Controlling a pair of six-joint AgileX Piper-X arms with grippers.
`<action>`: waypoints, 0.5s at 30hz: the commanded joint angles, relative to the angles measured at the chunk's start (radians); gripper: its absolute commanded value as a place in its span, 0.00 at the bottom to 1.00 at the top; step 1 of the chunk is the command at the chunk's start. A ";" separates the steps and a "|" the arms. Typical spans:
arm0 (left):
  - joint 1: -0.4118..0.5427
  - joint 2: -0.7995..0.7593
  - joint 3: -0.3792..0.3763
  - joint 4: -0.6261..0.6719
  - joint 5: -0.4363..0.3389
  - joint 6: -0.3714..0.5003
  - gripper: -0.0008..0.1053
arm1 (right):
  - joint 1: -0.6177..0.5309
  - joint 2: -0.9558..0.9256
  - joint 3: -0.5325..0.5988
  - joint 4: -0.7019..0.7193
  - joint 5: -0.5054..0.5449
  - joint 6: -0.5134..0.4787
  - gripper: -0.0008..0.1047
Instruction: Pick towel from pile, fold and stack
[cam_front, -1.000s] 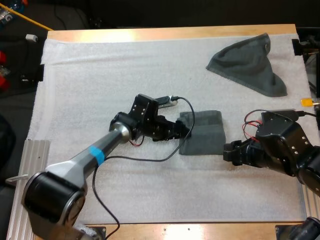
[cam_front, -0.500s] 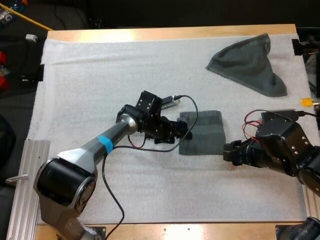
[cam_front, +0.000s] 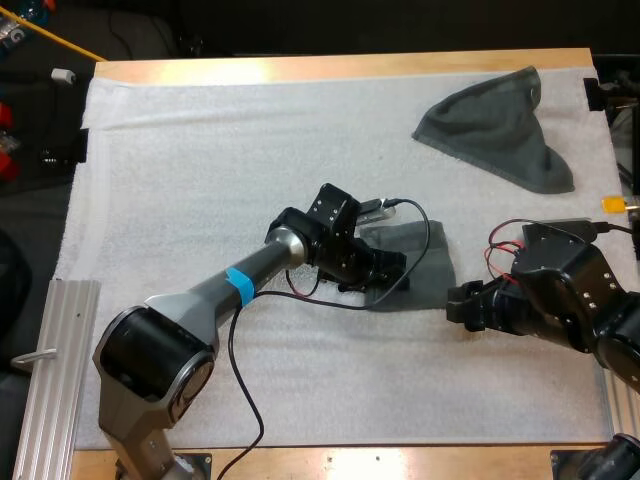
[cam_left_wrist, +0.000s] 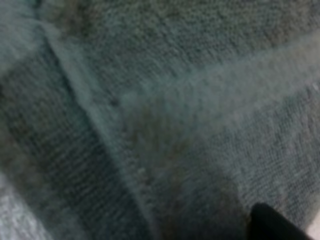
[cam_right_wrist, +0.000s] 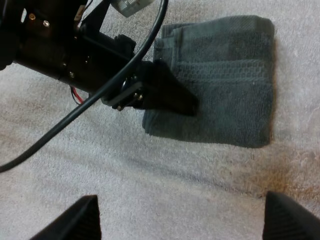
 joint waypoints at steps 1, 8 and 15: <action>0.000 -0.002 -0.008 0.000 0.014 -0.012 0.47 | -0.001 -0.004 0.002 0.007 0.007 -0.003 0.62; 0.004 -0.037 -0.008 0.060 -0.021 0.083 0.06 | -0.001 -0.004 0.002 0.007 0.007 -0.003 0.62; 0.103 -0.120 -0.011 0.225 -0.129 0.295 0.01 | -0.001 -0.004 0.002 0.007 0.007 -0.003 0.62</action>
